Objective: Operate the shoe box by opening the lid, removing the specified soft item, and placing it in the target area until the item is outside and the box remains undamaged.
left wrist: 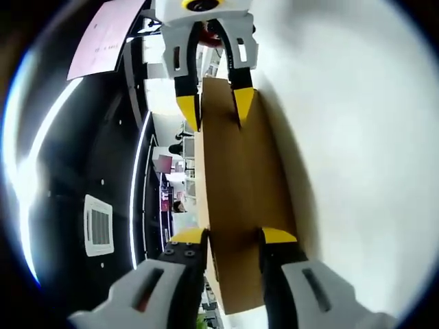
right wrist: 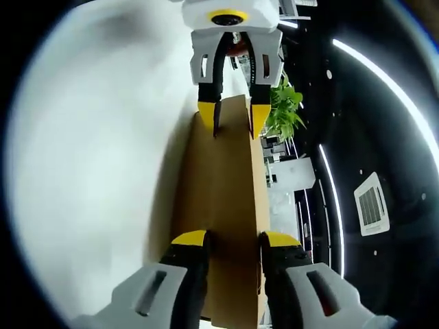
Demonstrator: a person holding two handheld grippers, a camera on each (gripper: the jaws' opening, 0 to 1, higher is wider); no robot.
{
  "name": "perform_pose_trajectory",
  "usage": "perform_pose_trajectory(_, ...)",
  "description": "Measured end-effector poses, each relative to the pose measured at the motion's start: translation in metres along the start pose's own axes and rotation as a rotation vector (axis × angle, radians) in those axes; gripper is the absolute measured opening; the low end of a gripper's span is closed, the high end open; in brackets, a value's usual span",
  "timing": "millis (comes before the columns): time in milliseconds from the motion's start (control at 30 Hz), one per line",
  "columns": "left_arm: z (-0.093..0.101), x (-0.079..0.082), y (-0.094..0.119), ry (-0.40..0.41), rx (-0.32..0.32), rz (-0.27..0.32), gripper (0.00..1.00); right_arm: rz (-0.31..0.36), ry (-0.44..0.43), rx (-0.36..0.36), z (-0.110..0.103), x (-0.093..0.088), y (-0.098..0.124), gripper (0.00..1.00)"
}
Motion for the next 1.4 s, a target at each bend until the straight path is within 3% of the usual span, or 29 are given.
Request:
perform_pose_trajectory(233,-0.001,0.0,0.001,0.009,0.006,-0.006,0.3,0.005,-0.008,0.0,0.0,0.0,0.0,0.29)
perform_pose_trajectory(400,-0.002,-0.01,0.002,0.056,0.008,-0.024,0.3,0.007,-0.01,0.0,-0.001,0.0,0.0,0.29)
perform_pose_trajectory(1400,-0.005,-0.009,0.005,0.091,0.007,-0.006,0.29,0.012,-0.033,0.042,0.006,0.001,0.003,0.29)
Point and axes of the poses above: the point that each gripper's makers call its tool centre point, and the gripper's own axes: y roughly backward along the fingers, z roughly to its right, x roughly out of its top, the point moved 3 cm from there along y, roughly backward along the fingers, and after that the axes turned 6 degrees about y, right-handed, at the moved point
